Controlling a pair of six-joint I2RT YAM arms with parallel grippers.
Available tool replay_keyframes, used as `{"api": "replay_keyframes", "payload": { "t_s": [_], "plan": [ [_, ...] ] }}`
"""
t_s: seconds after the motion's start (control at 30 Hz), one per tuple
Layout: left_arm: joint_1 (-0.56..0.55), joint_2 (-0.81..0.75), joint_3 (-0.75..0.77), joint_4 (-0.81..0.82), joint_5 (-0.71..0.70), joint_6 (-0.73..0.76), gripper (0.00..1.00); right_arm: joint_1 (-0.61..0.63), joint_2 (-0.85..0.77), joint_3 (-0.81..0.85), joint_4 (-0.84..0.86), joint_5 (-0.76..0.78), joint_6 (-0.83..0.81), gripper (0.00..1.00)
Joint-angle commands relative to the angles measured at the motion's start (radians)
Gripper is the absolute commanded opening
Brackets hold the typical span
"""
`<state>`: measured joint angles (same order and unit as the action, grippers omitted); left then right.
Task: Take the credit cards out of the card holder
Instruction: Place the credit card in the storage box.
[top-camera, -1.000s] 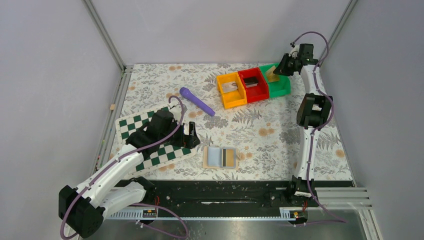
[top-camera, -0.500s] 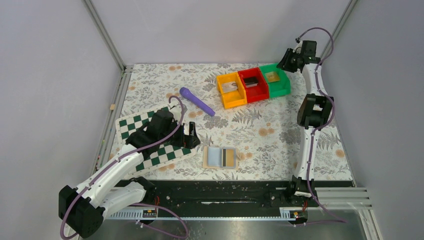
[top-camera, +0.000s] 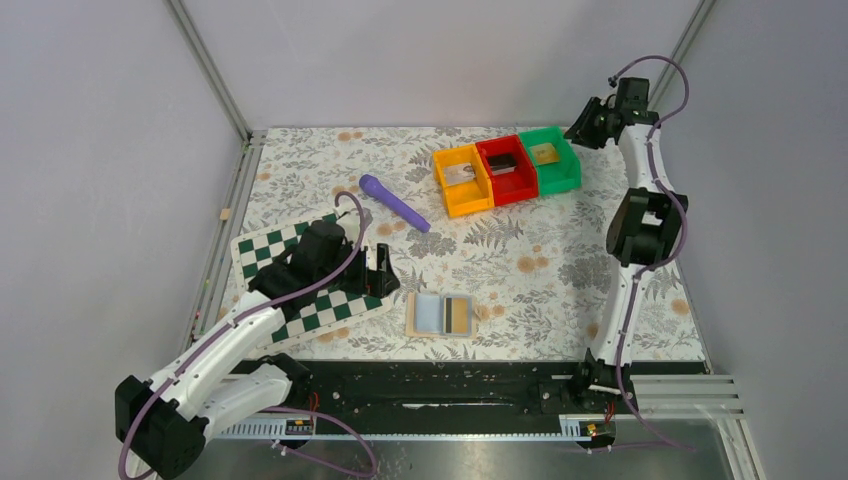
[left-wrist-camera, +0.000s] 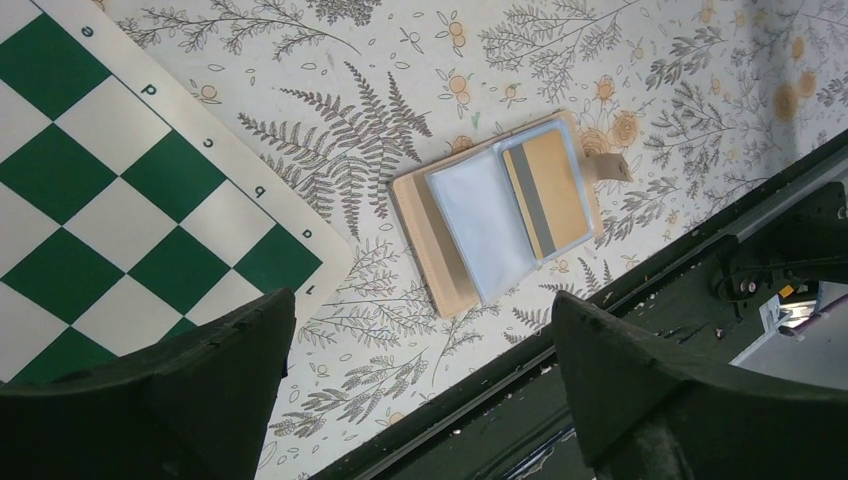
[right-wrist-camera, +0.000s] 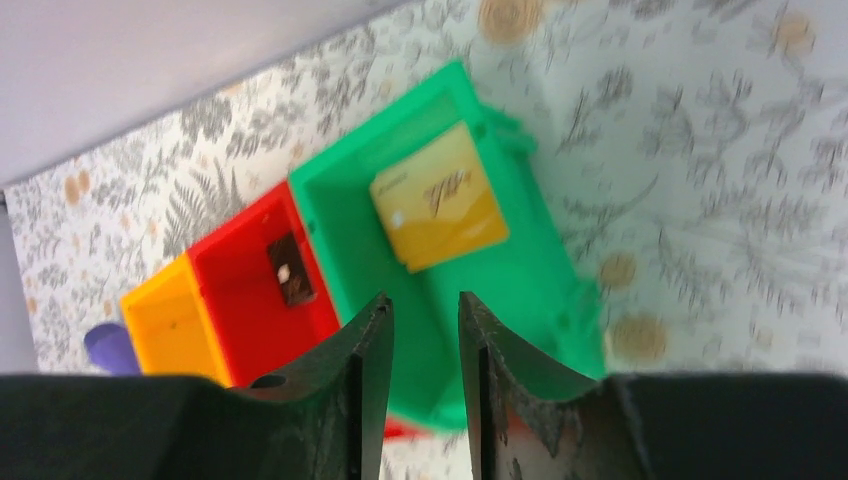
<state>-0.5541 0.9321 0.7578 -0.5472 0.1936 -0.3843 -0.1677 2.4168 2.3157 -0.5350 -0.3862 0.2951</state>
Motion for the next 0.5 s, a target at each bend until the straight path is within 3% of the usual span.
{"api": "replay_keyframes", "payload": {
  "t_s": [0.0,0.1,0.2,0.47],
  "plan": [
    [0.005,-0.024,0.042,-0.020,-0.062,-0.007,0.99,0.049,-0.293,-0.209,-0.068,0.031,0.008,0.37],
    [0.005,-0.024,0.051,-0.052,-0.079,-0.002,0.99,0.085,-0.509,-0.479,0.002,0.078,0.034,0.37],
    [0.006,-0.028,0.037,-0.021,0.019,-0.005,0.96,0.136,-0.711,-0.742,0.070,0.093,0.083,0.37],
    [0.005,0.046,-0.002,0.090,0.274,-0.114,0.87,0.318,-1.171,-1.245,0.118,0.133,0.212,0.37]
  ]
}}
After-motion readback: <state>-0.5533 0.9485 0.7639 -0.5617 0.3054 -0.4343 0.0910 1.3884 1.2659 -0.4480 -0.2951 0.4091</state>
